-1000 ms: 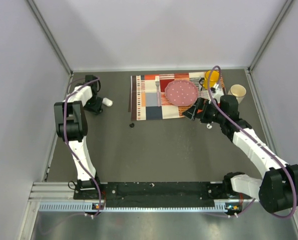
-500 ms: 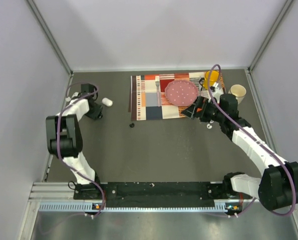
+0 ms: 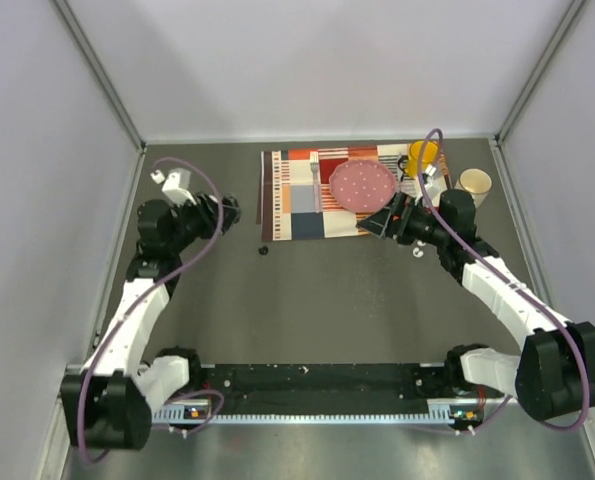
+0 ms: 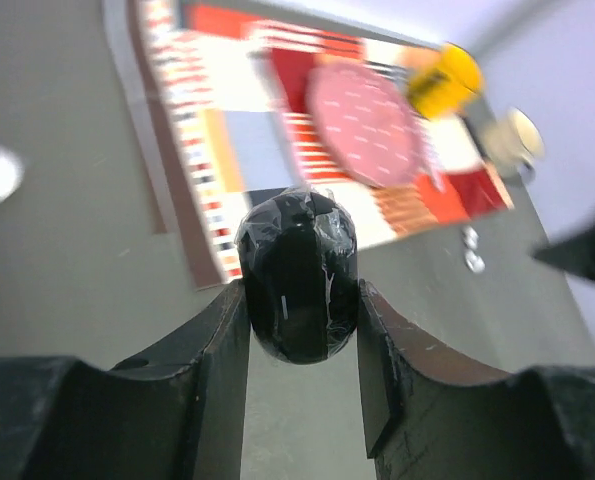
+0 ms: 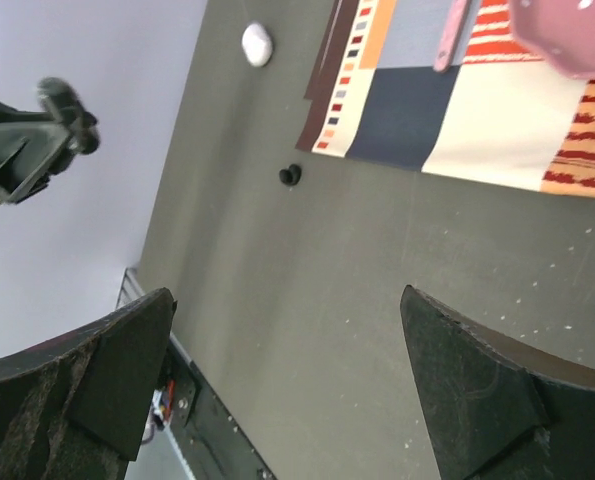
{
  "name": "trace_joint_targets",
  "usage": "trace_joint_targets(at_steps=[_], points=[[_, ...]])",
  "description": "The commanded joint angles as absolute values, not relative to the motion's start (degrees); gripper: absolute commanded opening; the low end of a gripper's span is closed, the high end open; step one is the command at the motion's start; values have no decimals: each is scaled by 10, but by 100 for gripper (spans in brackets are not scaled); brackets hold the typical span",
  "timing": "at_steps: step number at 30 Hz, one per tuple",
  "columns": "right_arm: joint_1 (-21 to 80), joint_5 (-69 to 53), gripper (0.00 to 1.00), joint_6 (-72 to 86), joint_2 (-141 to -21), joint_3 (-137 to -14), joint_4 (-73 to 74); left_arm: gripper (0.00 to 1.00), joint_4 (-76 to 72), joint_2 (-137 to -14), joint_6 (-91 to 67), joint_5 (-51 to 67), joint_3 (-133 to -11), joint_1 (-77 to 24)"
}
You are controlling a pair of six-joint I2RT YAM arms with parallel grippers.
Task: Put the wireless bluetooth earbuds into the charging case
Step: Pick up the charging case at the center of the board.
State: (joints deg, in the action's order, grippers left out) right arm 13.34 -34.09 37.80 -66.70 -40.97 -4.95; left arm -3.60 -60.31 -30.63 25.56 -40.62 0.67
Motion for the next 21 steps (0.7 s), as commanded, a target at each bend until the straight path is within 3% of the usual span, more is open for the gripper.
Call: trace_joint_targets(at_steps=[1, 11, 14, 21], points=[[136, -407, 95, 386, -653, -411, -91, 1, -76, -501, -119, 360, -401, -102], [189, -398, 92, 301, -608, -505, 70, 0, -30, -353, 66, 274, -339, -273], [223, -401, 91, 288, -572, -527, 95, 0, -3, -352, 115, 187, -337, -335], [352, -267, 88, 269, -533, -536, 107, 0, 32, -390, 175, 36, -344, -481]])
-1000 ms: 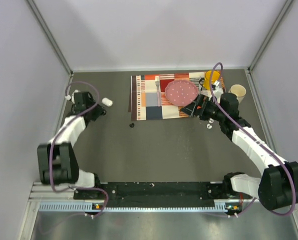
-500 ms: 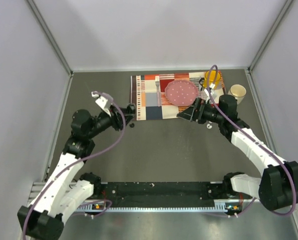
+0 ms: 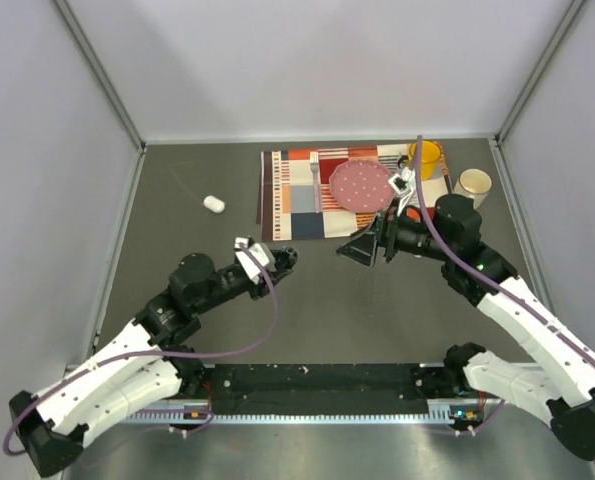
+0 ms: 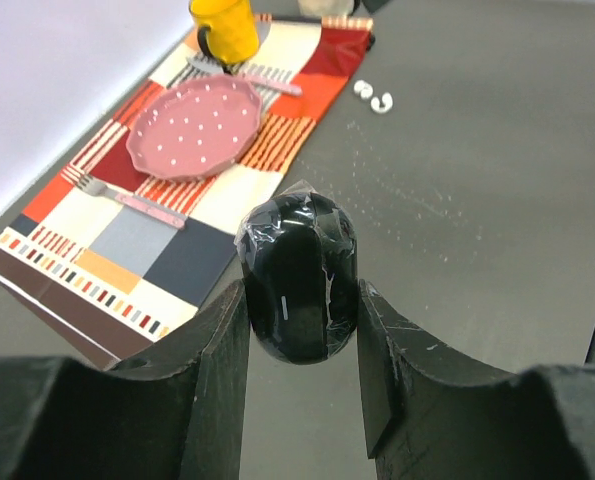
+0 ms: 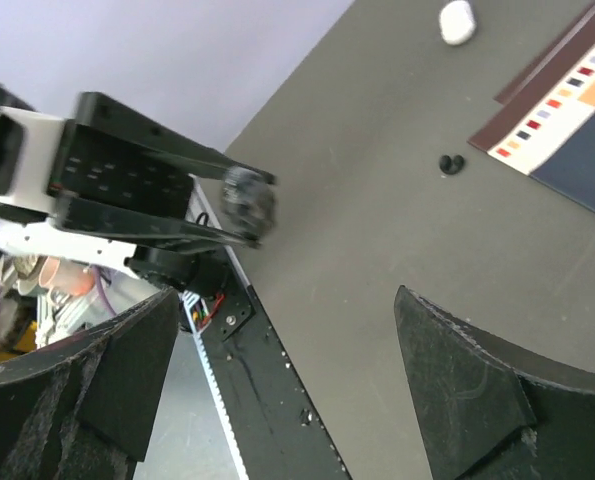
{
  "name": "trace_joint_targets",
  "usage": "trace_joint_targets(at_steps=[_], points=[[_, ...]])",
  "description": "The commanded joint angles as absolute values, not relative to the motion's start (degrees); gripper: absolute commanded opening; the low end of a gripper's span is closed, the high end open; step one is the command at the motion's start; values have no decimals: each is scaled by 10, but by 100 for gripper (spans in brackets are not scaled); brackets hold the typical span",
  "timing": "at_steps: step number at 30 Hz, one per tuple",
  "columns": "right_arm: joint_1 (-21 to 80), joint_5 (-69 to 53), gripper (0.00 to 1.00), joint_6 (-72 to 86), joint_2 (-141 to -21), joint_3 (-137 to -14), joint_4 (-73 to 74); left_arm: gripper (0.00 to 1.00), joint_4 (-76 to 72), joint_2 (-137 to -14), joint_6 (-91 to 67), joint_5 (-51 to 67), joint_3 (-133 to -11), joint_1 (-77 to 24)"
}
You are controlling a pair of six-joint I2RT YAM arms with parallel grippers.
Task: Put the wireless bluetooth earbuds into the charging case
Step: Pick up the charging case at the center of the board.
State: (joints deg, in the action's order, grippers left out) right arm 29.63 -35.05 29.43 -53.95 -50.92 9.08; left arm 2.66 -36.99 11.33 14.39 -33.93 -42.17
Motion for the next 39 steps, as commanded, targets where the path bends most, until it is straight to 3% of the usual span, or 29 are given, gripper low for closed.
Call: trace_joint_targets(at_steps=[1, 9, 29, 39], points=[[376, -255, 86, 267, -537, -540, 106, 0, 34, -397, 178, 6, -345, -493], [470, -164, 77, 252, -630, -582, 129, 0, 21, -438, 202, -72, -364, -574], [505, -167, 66, 258, -721, -601, 83, 0, 4, -410, 183, -62, -341, -597], [505, -208, 26, 270, -745, -591, 26, 0, -21, -387, 170, -40, -320, -598]])
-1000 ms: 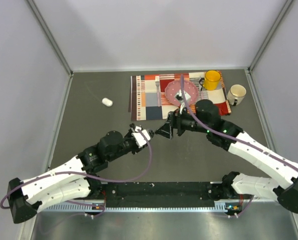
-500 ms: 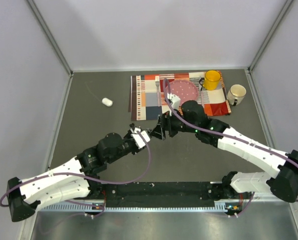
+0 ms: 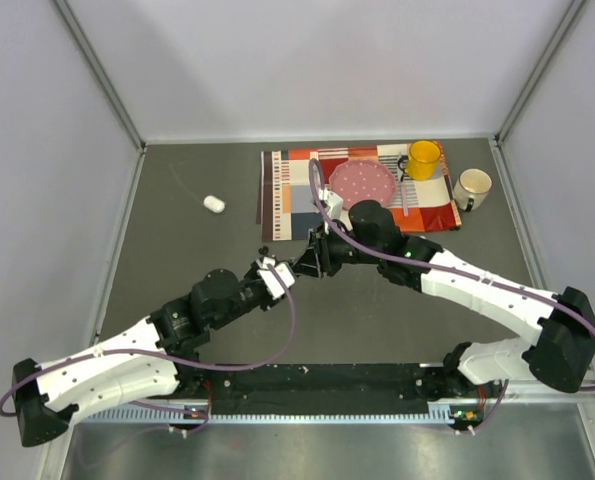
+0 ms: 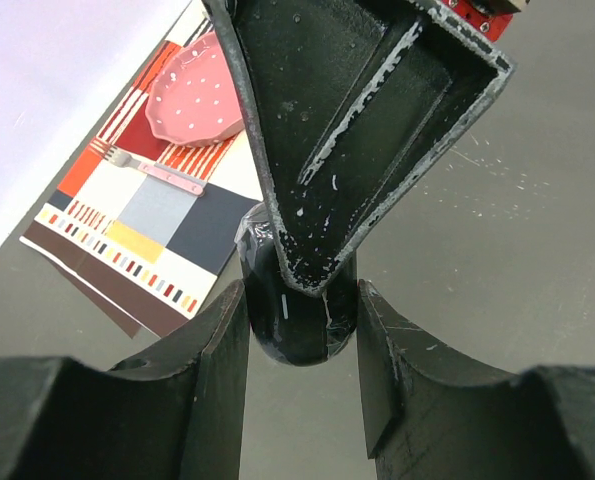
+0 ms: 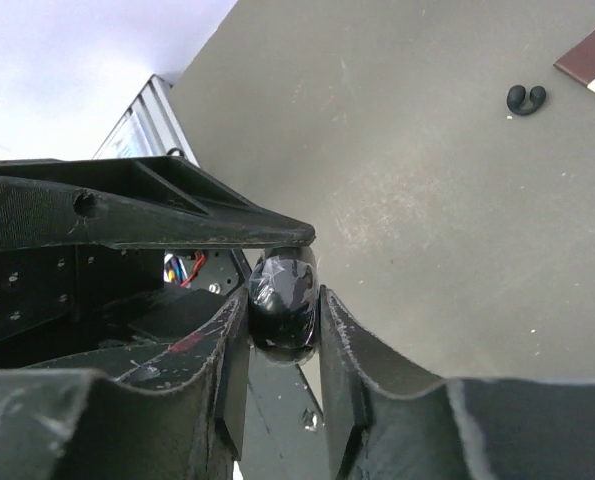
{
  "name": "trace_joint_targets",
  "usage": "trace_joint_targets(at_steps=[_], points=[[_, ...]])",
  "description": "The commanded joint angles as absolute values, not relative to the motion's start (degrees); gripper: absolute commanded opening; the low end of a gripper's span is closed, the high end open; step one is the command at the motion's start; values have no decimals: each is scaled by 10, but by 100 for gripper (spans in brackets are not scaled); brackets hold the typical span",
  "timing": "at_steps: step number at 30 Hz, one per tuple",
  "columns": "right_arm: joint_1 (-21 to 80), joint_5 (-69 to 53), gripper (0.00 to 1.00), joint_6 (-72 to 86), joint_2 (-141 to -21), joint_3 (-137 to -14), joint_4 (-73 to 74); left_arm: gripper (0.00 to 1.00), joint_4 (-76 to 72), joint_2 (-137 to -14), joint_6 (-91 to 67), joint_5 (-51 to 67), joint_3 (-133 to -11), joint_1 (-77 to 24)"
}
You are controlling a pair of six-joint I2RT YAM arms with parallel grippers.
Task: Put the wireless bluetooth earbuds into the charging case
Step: Pick up the charging case at the center of the board.
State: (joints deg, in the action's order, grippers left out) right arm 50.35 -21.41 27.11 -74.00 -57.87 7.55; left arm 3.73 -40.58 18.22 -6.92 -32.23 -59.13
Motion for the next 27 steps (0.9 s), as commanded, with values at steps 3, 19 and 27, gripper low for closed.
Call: trace_joint_targets(at_steps=[3, 19, 27], points=[[505, -216, 10, 273, -747, -591, 23, 2, -28, -379, 163, -42, -314, -598], [505, -152, 0, 309, -708, -559, -31, 99, -33, -343, 111, -93, -303, -598], [488, -100, 0, 337, -658, -514, -73, 99, -26, -275, 79, -148, -277, -597]])
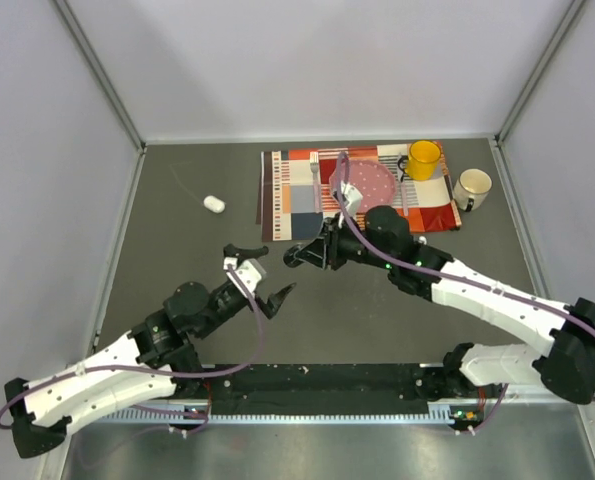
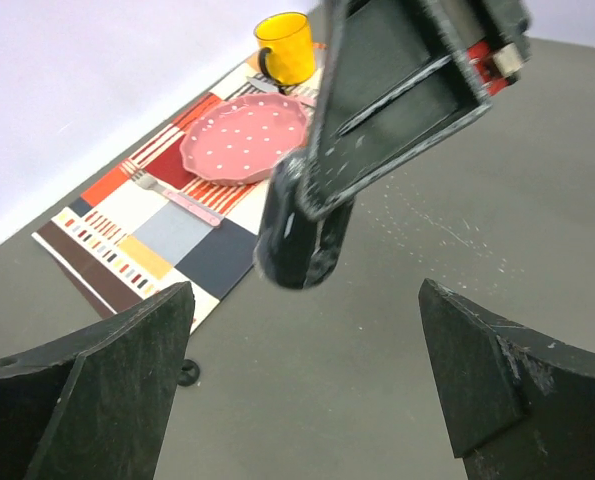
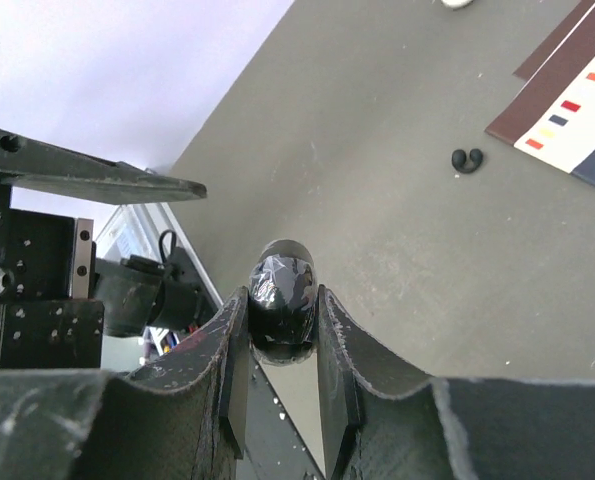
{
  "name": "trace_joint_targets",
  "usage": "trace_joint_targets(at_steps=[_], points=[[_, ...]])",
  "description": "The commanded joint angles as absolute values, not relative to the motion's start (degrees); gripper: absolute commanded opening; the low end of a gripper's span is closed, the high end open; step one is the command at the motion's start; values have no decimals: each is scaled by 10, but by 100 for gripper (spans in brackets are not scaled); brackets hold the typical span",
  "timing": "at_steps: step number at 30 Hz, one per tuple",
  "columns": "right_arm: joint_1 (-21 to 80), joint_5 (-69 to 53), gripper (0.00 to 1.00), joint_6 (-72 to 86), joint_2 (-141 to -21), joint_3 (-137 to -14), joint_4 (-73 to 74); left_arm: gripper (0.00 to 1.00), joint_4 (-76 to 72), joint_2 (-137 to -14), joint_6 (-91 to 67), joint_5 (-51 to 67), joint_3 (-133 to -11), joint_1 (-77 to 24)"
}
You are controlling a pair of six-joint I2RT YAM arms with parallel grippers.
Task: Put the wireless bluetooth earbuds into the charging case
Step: Pick up the charging case at the center of the board.
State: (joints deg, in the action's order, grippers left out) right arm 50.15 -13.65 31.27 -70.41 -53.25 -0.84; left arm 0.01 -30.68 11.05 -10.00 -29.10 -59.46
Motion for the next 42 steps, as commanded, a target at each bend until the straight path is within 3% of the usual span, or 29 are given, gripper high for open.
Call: trace_joint_targets(at_steps=[1, 8, 14, 18, 22, 26, 36, 42], points=[[482, -102, 0, 342, -651, -506, -83, 99, -13, -260, 63, -175, -278, -597], [415, -175, 0, 384, -588, -447, -158, 99, -6, -197, 18, -225, -273, -596], [399, -248, 0, 381, -551, -411, -229, 99, -5, -218, -24, -189, -299, -578], [396, -273, 0, 359, -537, -403, -231, 99, -11, -276, -68, -75, -314, -522], [394, -286, 0, 356, -522, -385, -251, 99, -107, -281, -172, 105, -280, -402], [393, -296, 0, 352, -500, -362, -290, 99, -243, -256, -252, 202, -232, -301], [389, -324, 0, 345, -488, -352, -301, 99, -412, -350, -361, 371, -225, -286], [390, -358, 0, 319, -514, -394, -236, 99, -332, -370, -315, 445, -255, -286]])
